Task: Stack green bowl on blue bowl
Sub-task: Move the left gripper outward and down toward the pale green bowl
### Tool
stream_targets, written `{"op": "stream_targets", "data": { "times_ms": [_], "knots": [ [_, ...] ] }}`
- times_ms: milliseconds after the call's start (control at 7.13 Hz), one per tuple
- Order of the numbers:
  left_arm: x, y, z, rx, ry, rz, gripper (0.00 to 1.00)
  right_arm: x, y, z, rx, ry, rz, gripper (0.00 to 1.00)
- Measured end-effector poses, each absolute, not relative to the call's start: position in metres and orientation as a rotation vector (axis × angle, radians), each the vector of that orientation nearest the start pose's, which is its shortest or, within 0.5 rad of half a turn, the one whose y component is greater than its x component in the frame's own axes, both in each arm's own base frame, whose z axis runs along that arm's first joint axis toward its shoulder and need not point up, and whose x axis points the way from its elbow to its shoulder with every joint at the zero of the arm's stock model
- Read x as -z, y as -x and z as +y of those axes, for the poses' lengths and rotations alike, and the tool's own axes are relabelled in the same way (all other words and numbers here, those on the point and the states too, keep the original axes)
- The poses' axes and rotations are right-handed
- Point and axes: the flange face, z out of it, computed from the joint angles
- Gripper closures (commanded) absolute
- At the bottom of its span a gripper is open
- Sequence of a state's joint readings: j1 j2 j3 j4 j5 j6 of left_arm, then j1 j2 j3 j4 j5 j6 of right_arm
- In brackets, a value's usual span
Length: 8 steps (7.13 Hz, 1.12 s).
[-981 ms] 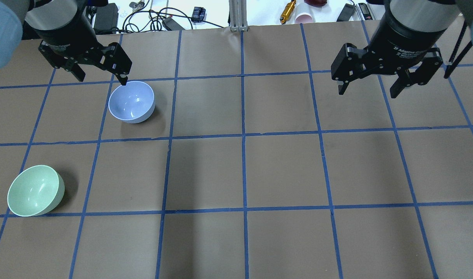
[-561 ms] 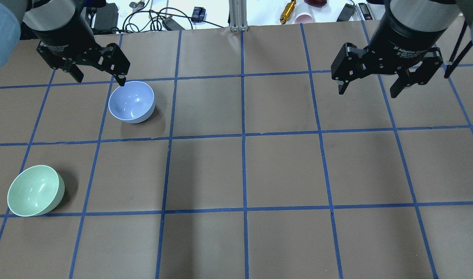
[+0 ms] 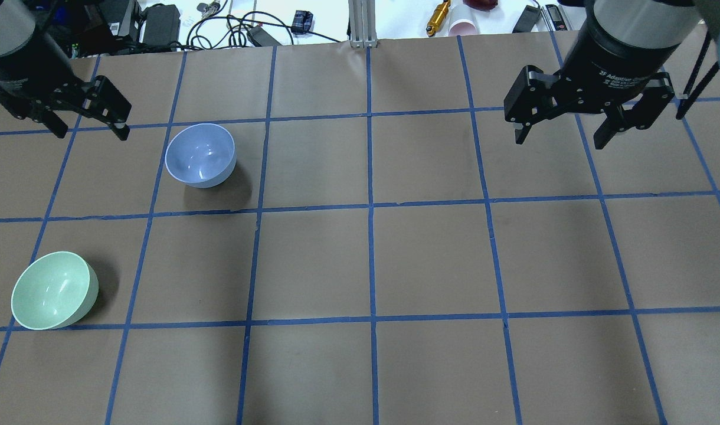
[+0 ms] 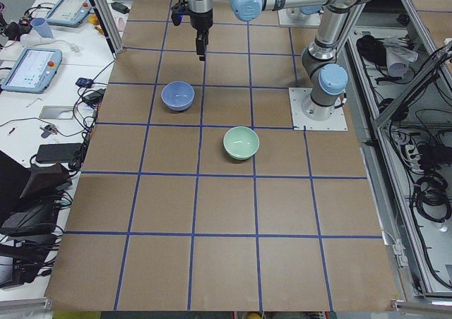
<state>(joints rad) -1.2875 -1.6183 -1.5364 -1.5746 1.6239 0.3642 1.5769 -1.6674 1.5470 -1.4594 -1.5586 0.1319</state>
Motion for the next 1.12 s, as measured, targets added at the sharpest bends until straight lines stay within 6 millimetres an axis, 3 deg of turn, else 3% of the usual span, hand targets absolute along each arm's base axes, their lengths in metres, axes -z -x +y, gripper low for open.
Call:
{"op": "stream_targets", "data": {
  "times_ms": [561, 841, 1121],
  "knots": [
    [-0.426, -0.153, -0.497, -0.165, -0.165, 3.153, 0.0, -0.534, -0.137, -0.448, 0.014, -0.197, 3.122, 0.0],
    [-0.398, -0.211, -0.48, -0.135, -0.205, 3.152, 0.0, -0.534, -0.137, -0.448, 0.015, -0.197, 3.122, 0.0],
    [-0.354, -0.257, -0.46, -0.049, -0.217, 3.105, 0.0, -0.534, -0.137, -0.448, 0.015, -0.197, 3.122, 0.0]
  ]
}}
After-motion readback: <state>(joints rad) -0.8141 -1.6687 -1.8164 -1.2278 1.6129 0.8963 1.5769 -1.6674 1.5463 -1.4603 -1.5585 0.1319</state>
